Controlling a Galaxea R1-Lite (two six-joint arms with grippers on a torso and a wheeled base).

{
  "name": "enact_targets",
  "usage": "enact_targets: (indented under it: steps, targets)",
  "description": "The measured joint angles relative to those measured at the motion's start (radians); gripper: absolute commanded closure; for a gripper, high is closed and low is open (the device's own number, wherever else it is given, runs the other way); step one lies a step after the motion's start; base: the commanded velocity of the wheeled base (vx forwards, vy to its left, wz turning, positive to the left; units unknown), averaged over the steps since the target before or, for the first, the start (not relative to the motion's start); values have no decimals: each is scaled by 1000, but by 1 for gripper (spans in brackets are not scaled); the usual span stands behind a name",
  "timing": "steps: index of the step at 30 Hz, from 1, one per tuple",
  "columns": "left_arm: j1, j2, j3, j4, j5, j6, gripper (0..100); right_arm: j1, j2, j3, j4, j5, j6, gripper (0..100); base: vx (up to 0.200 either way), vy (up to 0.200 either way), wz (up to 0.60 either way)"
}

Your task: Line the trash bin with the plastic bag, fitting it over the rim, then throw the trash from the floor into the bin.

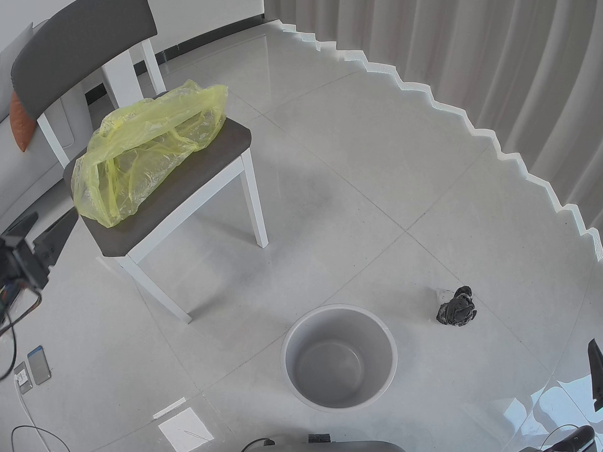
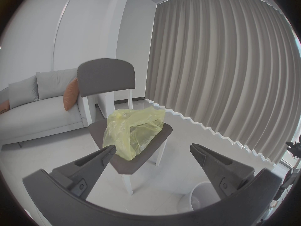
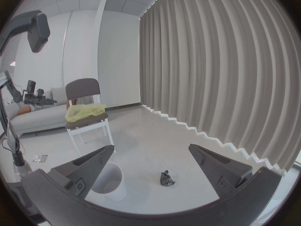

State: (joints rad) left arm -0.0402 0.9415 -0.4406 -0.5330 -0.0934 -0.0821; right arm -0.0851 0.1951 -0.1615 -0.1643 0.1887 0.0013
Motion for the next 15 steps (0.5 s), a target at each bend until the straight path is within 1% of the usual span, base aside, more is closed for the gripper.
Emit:
enact_targets:
  steps: [3, 8, 15]
  targets:
    - [3, 150, -47, -68, 7, 4, 0, -27, -13, 21, 14, 1, -27, 0, 0, 0, 0]
    - [7, 385, -138, -144, 40, 46, 0, -65, -42, 57, 53, 4, -75, 0, 0, 0, 0]
    - [9, 649, -286, -254, 149, 100, 0, -93, -72, 85, 99, 16, -102, 0, 0, 0, 0]
